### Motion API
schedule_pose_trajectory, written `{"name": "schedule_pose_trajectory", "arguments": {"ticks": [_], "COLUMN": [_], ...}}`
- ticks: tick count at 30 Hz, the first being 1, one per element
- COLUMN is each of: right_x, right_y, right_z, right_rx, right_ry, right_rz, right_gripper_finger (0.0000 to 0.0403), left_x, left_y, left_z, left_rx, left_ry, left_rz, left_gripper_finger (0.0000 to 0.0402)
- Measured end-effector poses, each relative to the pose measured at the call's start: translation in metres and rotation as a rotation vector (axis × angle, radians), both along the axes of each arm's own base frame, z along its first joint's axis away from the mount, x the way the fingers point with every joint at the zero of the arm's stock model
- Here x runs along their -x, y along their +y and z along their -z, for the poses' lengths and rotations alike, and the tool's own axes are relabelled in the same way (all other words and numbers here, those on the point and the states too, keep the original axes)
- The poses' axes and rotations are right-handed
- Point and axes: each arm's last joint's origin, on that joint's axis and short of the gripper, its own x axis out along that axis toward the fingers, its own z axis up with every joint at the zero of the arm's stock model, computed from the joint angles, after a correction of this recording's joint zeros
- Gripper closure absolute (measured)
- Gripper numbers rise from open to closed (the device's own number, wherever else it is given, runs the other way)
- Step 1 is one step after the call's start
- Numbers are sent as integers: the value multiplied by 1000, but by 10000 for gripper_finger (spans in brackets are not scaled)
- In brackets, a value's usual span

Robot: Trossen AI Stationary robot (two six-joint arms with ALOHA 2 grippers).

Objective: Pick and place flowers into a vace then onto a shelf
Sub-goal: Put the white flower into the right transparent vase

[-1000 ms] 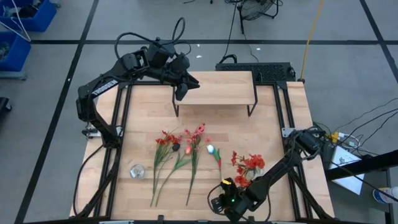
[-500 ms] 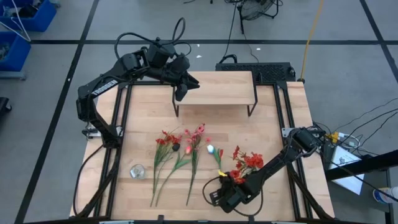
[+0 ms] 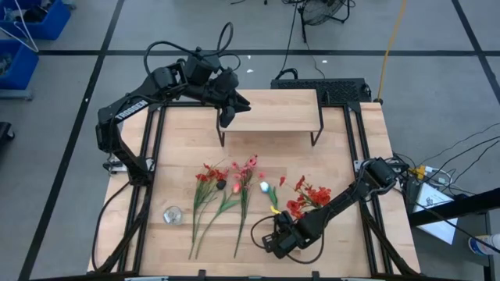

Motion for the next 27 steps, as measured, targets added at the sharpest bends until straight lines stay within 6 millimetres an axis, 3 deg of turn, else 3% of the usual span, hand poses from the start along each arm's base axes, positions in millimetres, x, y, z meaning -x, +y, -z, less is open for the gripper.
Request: {"name": "schedule_pose_trajectory", "arguments": {"ticks": [20,23,27], "right_x": [-24,-23,-21], "right_y": [-28,-31,-32], "right_z": [32,33,34], "right_rx": [-109,-106,-95], "right_ry": [124,149,177], "right_rz": [-18,-25,-47], "right_gripper_finger": [300,319,378], "left_x": [0,0,-1], "left_y": [1,1,1], "left_z": [0,0,-1], "left_rx": [-79,-80,-83], "left_ry": [-1,-3,-13], "left_rz": [41,41,40], "left_gripper_finger": [304,304,304]}}
